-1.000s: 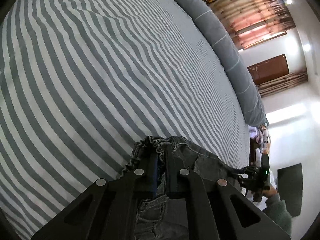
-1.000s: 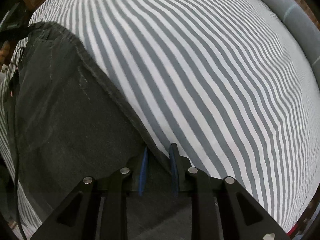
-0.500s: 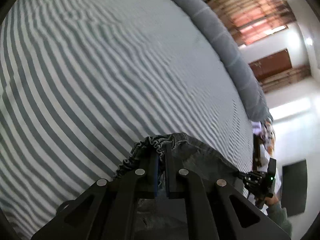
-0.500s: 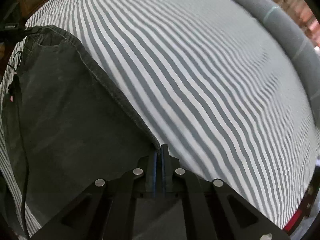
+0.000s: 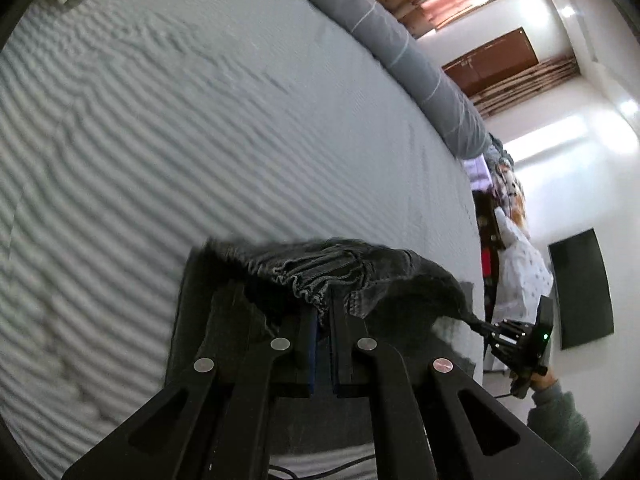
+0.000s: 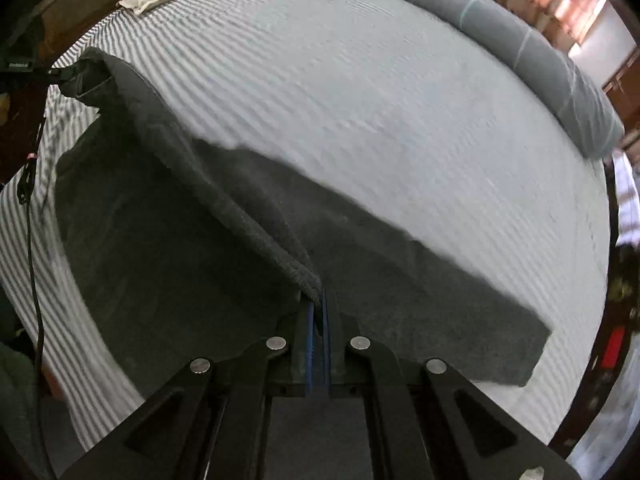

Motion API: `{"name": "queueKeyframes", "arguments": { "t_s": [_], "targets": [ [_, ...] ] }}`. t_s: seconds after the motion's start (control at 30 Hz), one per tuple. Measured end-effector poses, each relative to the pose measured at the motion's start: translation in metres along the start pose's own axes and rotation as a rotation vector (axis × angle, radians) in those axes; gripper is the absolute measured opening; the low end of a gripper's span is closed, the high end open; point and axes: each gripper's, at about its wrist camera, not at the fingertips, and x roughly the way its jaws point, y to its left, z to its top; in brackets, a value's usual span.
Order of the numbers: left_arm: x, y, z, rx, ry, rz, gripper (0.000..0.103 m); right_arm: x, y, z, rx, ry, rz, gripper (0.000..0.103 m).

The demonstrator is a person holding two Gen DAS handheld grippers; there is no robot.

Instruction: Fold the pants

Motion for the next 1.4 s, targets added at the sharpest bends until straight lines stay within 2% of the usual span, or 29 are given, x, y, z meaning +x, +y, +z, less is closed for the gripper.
{"name": "queueKeyframes", "arguments": {
  "t_s": [0.2, 0.3, 0.4, 0.47, 0.53, 0.57, 0.63, 0.67, 0.7, 0.8, 0.9, 1.1, 1.23, 1.4],
  "targets": [
    [0.003, 0.02, -0.055, -0.007, 0.075, 0.047, 0.005, 0.021, 0.034, -0.072, 0.087, 0.032, 0.039, 0.002],
    [0.017, 0.031, -0.076, 0.0, 0.119, 0.1, 0.006, 0.039, 0.044, -0.09, 0.141, 0.044, 0.027, 0.003],
    [0.022, 0.038, -0.088, -0.006, 0.122, 0.131, 0.007, 0.054, 0.052, -0.09, 0.191, 0.048, -0.039, 0.008],
    [0.02, 0.038, -0.09, -0.013, 0.115, 0.141, 0.012, 0.055, 0.054, -0.09, 0.244, 0.034, -0.061, 0.018],
    [0.015, 0.037, -0.093, -0.026, 0.109, 0.135, 0.017, 0.051, 0.057, -0.091, 0.285, 0.012, -0.064, 0.049],
    [0.014, 0.035, -0.093, -0.031, 0.11, 0.149, 0.021, 0.044, 0.059, -0.092, 0.305, -0.01, -0.077, 0.052],
    [0.006, 0.037, -0.095, -0.037, 0.116, 0.158, 0.028, 0.029, 0.062, -0.104, 0.326, -0.053, -0.089, 0.053],
    [0.003, 0.035, -0.096, -0.045, 0.118, 0.15, 0.034, 0.02, 0.064, -0.106, 0.355, -0.076, -0.082, 0.053],
    [-0.002, 0.035, -0.098, -0.061, 0.118, 0.136, 0.037, 0.015, 0.063, -0.109, 0.382, -0.094, -0.07, 0.053],
    [-0.014, 0.035, -0.109, -0.097, 0.117, 0.084, 0.04, -0.002, 0.07, -0.135, 0.472, -0.153, -0.008, 0.053],
    [-0.019, 0.036, -0.116, -0.147, 0.13, -0.007, 0.044, -0.011, 0.077, -0.156, 0.588, -0.197, 0.081, 0.054],
    [-0.002, 0.05, -0.114, -0.34, 0.119, -0.126, 0.049, -0.003, 0.089, -0.174, 0.838, -0.252, 0.228, 0.054],
    [0.013, 0.064, -0.11, -0.451, 0.099, -0.131, 0.049, 0.006, 0.094, -0.179, 0.9, -0.259, 0.23, 0.055],
    [0.027, 0.075, -0.104, -0.512, 0.069, -0.092, 0.049, 0.018, 0.087, -0.196, 1.013, -0.299, 0.284, 0.055]
  ]
}}
